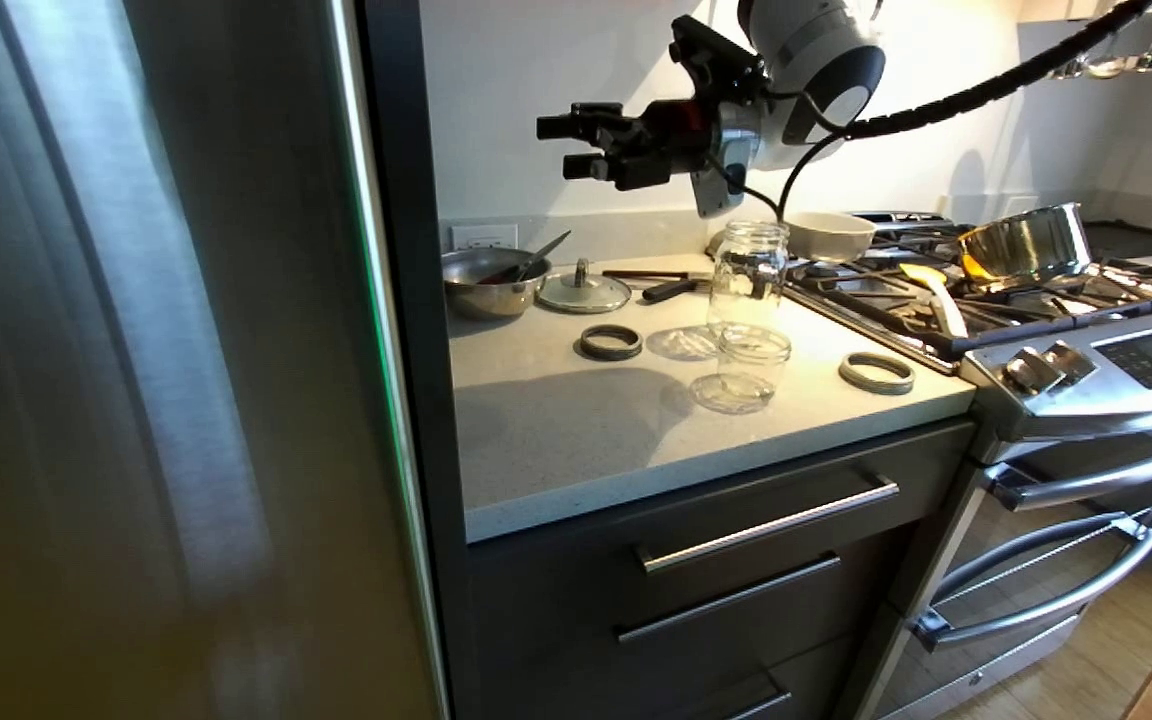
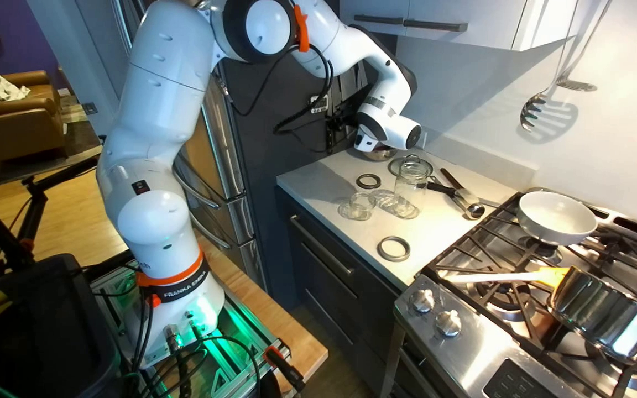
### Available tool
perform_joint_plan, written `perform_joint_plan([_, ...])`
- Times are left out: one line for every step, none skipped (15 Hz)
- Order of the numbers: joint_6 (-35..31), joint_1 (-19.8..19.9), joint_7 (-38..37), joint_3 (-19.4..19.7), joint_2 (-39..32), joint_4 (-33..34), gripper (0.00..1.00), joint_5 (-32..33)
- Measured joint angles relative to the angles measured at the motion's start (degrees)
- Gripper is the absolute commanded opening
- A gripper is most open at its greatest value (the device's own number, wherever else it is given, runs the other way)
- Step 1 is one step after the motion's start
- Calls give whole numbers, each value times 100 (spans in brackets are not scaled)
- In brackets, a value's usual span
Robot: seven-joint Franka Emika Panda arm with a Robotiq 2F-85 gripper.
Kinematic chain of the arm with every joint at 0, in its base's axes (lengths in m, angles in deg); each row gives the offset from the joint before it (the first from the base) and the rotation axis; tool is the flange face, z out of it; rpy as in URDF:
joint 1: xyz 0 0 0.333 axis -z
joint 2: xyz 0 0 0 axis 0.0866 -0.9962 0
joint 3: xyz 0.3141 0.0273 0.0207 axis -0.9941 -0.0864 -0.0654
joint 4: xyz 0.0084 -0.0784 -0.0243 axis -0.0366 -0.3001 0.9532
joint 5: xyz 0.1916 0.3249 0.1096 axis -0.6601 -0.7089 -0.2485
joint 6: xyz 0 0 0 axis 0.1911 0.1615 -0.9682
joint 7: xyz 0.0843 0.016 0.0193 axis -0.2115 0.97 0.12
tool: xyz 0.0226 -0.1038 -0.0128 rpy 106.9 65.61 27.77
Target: Press a button on the remote controller on the magnetic wall rack on the left wall near the kitchen knives on the wall
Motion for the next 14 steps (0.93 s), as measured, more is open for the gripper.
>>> perform_joint_plan([34, -5, -105, -17, -72, 47, 100, -41])
perform_joint_plan([78, -7, -209, -36, -146, 100, 100, -75])
perform_joint_plan([110, -8, -301, -56, -216, 150, 100, -100])
perform_joint_plan([129, -10, -384, -78, -283, 192, 100, -126])
perform_joint_plan([139, -11, -466, -100, -345, 242, 100, -145])
perform_joint_plan([151, -13, -533, -118, -403, 286, 100, -162])
perform_joint_plan([171, -16, -592, -133, -456, 325, 100, -180])
perform_joint_plan([195, -18, -648, -147, -504, 368, 100, -198])
perform_joint_plan([214, -20, -694, -160, -552, 414, 100, -222])
perform_joint_plan([221, -20, -734, -175, -595, 456, 85, -252])
perform_joint_plan([225, -21, -759, -193, -636, 495, 74, -296])
perform_joint_plan([234, -21, -781, -212, -681, 544, 65, -350])
perform_joint_plan([241, -21, -805, -232, -723, 585, 58, -403])
perform_joint_plan([246, -21, -829, -255, -762, 621, 50, -460])
